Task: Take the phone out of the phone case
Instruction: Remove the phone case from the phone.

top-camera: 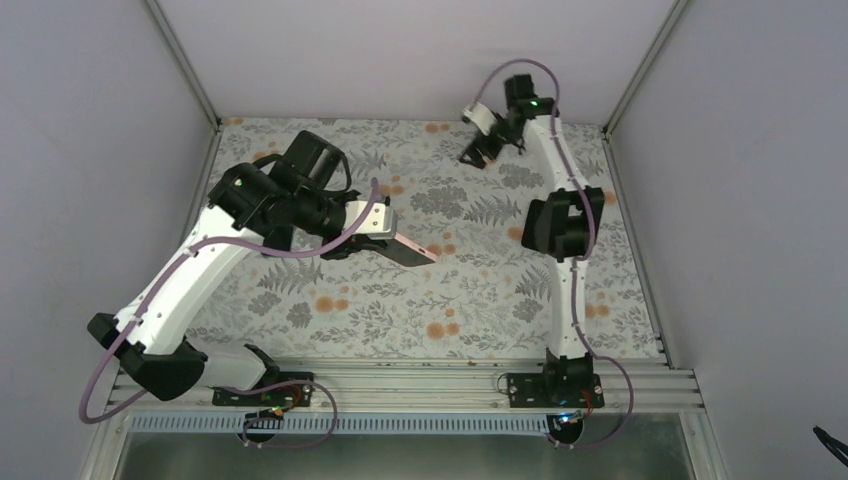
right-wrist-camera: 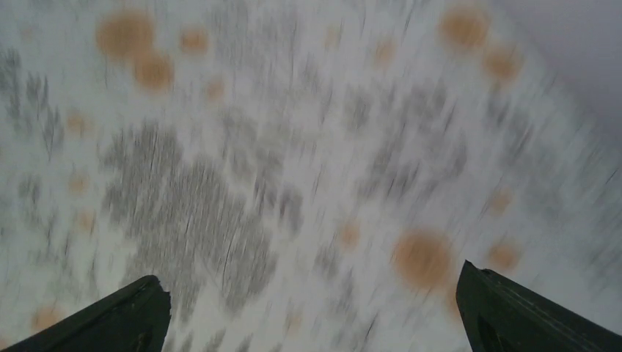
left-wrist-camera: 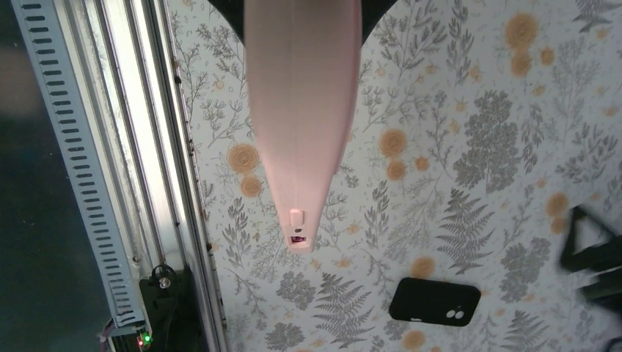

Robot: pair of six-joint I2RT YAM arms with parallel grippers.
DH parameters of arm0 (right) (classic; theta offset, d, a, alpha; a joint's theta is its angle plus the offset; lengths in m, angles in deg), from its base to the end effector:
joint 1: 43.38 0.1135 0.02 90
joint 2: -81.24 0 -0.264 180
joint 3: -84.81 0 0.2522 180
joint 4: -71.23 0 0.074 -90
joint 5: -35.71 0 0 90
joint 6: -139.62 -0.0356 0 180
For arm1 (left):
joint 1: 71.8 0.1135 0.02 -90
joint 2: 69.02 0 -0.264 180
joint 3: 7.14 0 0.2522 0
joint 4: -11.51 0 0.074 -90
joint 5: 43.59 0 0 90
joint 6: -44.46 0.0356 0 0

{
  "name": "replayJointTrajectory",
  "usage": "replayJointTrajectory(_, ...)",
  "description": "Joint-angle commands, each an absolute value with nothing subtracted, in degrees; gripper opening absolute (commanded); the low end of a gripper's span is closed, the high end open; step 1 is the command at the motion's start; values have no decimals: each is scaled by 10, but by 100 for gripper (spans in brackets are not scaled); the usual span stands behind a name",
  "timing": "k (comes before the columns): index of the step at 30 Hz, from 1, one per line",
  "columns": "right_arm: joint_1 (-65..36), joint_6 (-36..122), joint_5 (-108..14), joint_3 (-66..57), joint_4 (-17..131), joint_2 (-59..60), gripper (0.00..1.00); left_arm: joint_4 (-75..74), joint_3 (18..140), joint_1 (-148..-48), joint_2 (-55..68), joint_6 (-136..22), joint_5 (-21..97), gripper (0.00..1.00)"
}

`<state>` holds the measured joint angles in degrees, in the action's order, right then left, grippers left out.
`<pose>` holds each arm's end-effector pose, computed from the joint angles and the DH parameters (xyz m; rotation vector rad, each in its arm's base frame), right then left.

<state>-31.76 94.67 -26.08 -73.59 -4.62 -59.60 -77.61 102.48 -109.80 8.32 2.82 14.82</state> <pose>0.5065 0.1213 0.2667 -1.3171 2.0740 0.3896 0.1717 -0.1578 0.4184 1.8283 1.6465 -0.6248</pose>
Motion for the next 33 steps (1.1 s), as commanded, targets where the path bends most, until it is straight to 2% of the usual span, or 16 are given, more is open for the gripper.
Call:
replayJointTrajectory(1,-330,995,-230,-507,-20,-457,100,-747,1009,-1095,58,15,158,2)
replayJointTrajectory(3,-324,1018,-206,-386,15,-381,100,-738,1007,-1095,63,14,168,2)
replayJointTrajectory(9,-311,1041,-127,-261,-2,-256,100,-686,997,-1095,93,12,214,2)
replayJointTrajectory(14,-245,1039,-132,-166,9,-155,100,-639,987,-1095,123,10,237,2)
replayJointTrajectory(21,-192,1023,-153,-124,10,-99,100,-621,1009,-1096,150,7,229,2)
replayJointTrajectory(33,-173,1033,-160,-123,-21,-117,100,-636,1026,-1095,160,14,231,2)
